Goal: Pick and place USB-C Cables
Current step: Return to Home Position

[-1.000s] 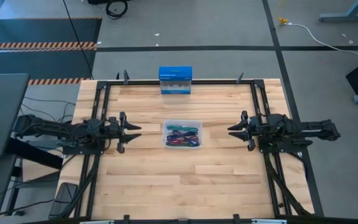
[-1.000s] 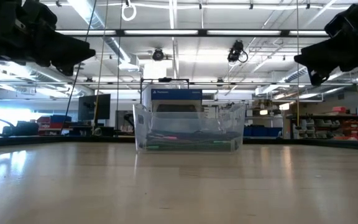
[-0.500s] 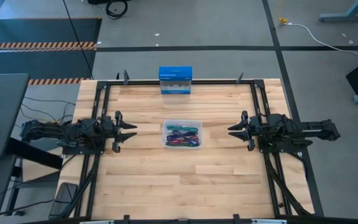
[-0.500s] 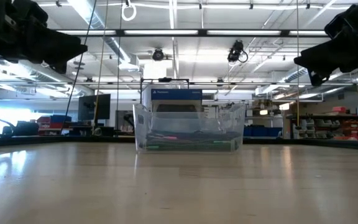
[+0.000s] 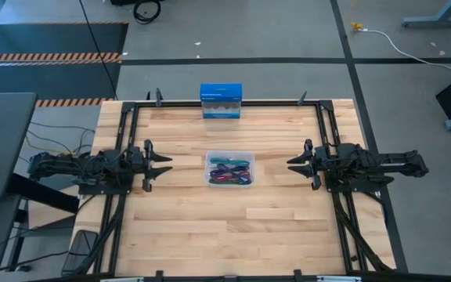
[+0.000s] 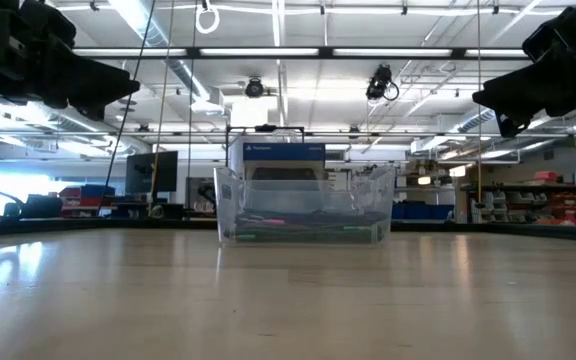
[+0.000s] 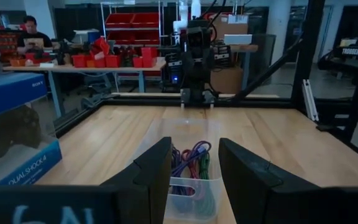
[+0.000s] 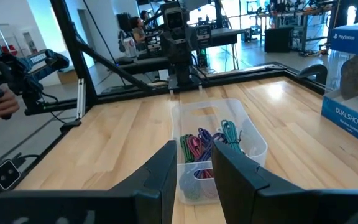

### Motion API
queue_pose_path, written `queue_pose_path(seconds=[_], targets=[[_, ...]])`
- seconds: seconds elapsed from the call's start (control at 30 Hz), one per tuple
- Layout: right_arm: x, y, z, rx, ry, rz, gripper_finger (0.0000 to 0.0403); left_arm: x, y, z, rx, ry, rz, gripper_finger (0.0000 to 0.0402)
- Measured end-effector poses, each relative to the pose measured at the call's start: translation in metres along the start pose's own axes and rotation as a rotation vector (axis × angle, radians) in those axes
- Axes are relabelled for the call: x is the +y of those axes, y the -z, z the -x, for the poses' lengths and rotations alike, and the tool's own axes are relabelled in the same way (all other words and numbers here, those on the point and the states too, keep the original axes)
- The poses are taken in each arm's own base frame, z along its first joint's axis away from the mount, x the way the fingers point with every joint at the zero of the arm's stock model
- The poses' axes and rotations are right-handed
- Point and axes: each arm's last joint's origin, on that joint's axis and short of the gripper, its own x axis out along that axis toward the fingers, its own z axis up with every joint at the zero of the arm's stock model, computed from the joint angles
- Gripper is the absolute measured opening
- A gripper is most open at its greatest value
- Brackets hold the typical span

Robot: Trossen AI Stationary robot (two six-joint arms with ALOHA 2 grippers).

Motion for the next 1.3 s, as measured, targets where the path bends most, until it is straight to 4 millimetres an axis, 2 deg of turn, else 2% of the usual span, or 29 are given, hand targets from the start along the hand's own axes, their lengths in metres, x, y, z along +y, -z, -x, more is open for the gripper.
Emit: queue_pose_path(seconds=[1.3], targets=[[0.0003, -0.0019, 0.0000, -0.018, -0.004, 0.000, 0.0107, 0.0000, -0.0001, 0.0000, -0.001, 0.000, 0.018, 0.0142]])
